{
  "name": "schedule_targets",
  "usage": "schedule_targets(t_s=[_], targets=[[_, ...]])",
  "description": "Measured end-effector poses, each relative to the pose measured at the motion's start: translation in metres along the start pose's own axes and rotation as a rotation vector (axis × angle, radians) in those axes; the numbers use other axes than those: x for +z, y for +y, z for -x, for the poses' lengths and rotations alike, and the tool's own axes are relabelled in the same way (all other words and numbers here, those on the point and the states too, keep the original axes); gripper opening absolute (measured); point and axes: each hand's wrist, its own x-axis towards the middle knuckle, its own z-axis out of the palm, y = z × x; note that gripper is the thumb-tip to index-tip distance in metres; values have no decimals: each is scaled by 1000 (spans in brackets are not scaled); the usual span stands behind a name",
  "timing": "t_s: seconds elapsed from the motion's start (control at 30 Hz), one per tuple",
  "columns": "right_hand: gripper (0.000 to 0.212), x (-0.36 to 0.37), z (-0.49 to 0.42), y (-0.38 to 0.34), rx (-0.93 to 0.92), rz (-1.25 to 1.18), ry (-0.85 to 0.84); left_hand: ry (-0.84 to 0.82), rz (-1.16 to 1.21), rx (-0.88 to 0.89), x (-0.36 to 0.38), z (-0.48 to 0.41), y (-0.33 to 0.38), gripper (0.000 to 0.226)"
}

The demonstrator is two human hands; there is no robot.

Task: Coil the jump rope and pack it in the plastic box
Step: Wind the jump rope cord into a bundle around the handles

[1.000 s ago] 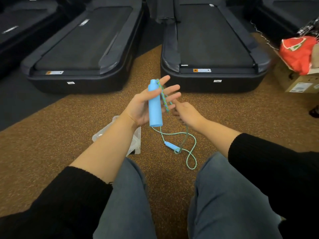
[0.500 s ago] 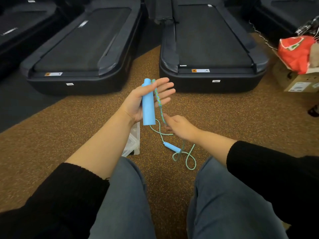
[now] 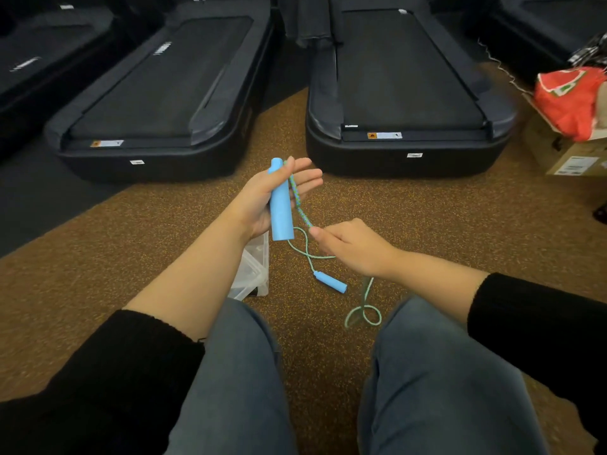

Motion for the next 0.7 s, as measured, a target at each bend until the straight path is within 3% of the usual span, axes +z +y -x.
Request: schedule_targets(t_s=[0.2, 0.37, 0.47, 0.6, 0.7], targets=[[44, -42, -7, -16, -128, 231, -93, -130, -75, -110, -2, 6, -11, 37], [34, -73, -25, -20, -140, 253, -130, -139, -181, -166, 5, 10, -11, 25], [43, -80, -36, -24, -152, 334, -129, -178, -191, -191, 9, 8, -11, 40], [41, -84, -46, -28, -158, 381, -126, -298, -154, -213, 17, 11, -8, 36], [43, -86, -51, -25, -163, 334, -108, -377, -102, -211, 19, 13, -8, 54]])
